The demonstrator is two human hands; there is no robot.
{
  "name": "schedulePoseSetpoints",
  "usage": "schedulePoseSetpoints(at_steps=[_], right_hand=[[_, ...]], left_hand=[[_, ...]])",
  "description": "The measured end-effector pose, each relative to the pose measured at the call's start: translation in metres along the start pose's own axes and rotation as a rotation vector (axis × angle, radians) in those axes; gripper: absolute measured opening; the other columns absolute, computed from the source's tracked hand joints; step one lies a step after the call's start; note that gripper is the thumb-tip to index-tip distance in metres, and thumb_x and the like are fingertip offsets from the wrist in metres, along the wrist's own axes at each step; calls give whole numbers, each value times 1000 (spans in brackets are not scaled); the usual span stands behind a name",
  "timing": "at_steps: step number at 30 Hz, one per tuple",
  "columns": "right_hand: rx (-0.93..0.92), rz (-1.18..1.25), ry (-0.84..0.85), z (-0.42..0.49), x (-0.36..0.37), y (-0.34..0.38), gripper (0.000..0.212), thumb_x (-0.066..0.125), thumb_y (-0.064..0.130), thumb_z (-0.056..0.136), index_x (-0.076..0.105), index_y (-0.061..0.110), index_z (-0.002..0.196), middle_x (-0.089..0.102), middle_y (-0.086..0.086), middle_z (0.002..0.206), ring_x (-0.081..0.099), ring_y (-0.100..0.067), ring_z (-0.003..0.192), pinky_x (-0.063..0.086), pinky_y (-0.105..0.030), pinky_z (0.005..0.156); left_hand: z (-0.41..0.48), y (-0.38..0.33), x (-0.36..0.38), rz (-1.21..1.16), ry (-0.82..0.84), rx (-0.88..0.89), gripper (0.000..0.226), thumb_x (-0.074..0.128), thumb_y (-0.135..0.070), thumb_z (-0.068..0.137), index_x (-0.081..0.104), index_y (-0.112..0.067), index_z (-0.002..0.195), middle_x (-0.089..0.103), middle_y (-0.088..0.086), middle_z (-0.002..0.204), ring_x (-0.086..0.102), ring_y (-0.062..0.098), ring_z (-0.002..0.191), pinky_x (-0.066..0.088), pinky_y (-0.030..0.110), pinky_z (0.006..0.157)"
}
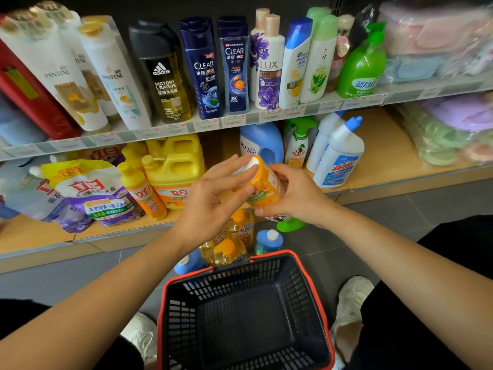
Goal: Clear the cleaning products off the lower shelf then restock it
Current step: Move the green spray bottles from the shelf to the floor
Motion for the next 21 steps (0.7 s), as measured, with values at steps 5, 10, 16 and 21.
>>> schedulePoseSetpoints(at_steps=[5,10,16,21], right_hand=[[17,31,-35,-2,3,-2,78,98,22,57,62,16,126,71,3,112,69,-13,104,57,-45,92],[-17,14,-22,-6,6,0,79,98,28,58,62,20,128,72,6,114,68,-10,106,58,-42,92],[-62,5,10,-8,11,3,76,98,28,59,62,24,127,71,8,116,67,-7,108,57,-35,92],[-91,2,56,-10,16,4,80,98,25,59,61,22,130,71,7,117,66,-8,110,56,-36,95]], left_hand=[[-1,-3,-4,34,-92,45,25,73,-13,89,76,-6,113,69,8,127,61,19,125,52,45,101],[4,-4,-10,-76,-154,-83,28,78,-29,80,73,-8,97,67,9,111,65,12,104,58,32,80],[7,3,-11,-178,-132,-192,29,78,-33,81,67,-19,104,63,13,112,63,11,102,58,30,73],[8,7,-11,-221,-120,-263,16,78,-30,84,68,-22,95,68,-1,92,61,5,83,51,19,67]])
Point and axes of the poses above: each hand's wrist, its own z-axis towards the middle knuckle, its own x-axis out of the palm, y = z × x, the point moved 3 cm from there along z, towards the middle knuckle
